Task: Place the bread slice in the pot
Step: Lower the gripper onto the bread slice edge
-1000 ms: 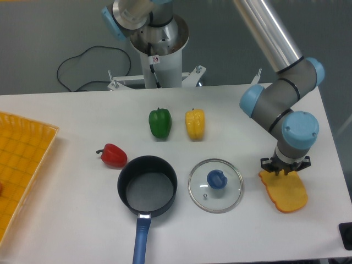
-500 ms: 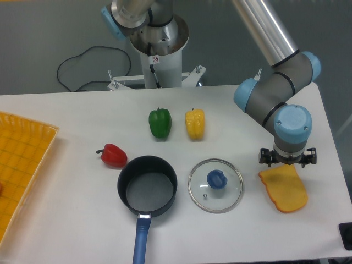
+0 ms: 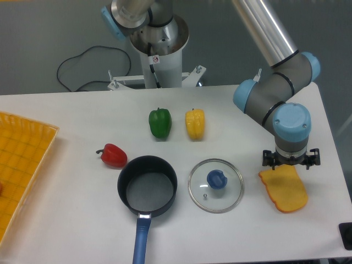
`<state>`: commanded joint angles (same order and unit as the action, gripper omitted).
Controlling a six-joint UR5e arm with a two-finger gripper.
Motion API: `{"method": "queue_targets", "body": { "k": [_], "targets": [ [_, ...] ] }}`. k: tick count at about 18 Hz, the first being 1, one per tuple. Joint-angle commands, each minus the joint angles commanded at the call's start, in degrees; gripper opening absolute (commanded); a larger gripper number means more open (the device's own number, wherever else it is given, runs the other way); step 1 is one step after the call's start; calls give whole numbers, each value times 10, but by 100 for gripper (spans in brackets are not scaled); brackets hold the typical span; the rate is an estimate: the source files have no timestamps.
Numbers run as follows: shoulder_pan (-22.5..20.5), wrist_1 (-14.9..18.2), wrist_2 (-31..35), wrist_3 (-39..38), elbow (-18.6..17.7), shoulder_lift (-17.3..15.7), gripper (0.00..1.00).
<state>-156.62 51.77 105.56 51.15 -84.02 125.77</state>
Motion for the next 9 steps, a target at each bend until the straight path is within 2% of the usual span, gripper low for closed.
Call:
{"method": "queue_targets", "body": {
  "k": [6, 9],
  "targets": [
    [-4, -2, -18, -1, -7, -1, 100],
    [-11, -3, -20, -31, -8, 1, 100]
  ]
}}
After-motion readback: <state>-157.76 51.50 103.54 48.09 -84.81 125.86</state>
